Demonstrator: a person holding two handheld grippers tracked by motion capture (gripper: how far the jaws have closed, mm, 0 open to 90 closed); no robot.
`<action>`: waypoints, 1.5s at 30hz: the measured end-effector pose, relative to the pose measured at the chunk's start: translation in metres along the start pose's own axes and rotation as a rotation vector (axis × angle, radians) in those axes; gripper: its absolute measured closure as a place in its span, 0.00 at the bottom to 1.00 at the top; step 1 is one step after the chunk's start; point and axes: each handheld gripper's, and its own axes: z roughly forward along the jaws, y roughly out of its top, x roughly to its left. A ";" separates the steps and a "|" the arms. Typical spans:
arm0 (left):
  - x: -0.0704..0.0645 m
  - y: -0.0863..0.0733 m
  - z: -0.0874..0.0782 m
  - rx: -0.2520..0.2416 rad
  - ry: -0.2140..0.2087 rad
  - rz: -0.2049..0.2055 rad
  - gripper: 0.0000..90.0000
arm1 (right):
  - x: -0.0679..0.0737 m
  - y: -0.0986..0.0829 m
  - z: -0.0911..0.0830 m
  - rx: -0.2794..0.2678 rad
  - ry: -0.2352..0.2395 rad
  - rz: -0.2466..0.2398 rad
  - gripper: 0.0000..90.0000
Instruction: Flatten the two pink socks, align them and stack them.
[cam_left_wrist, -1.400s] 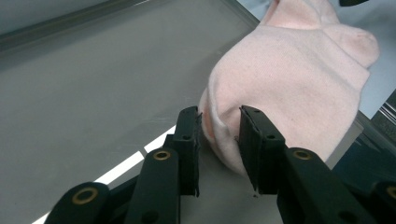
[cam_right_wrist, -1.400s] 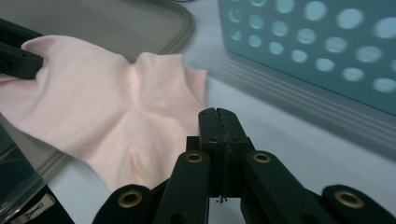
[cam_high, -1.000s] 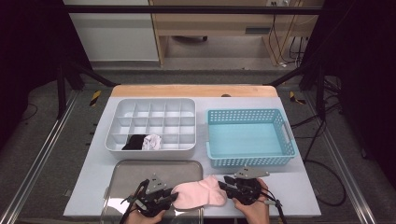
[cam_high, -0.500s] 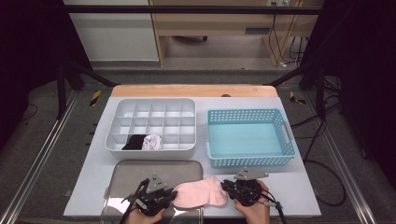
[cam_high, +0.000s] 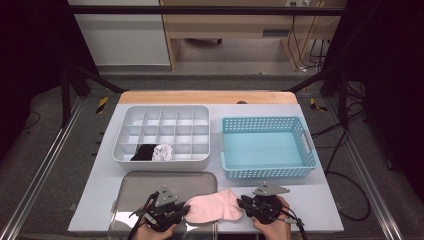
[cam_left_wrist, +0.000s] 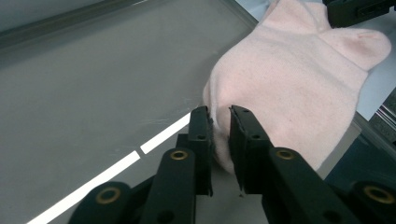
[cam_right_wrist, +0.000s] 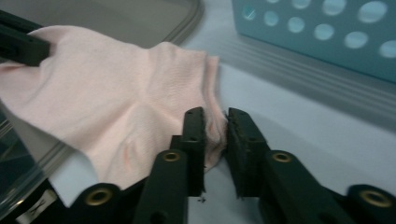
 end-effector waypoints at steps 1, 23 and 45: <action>0.000 0.000 0.000 0.000 -0.002 0.001 0.91 | 0.001 0.001 0.000 0.008 -0.007 -0.001 0.90; 0.003 0.027 -0.008 -0.150 -0.001 0.054 0.70 | -0.021 0.010 -0.027 -0.122 -0.108 0.039 0.74; -0.045 0.056 0.057 -0.028 -0.074 0.142 0.99 | -0.014 -0.002 -0.005 -0.054 -0.103 0.050 0.61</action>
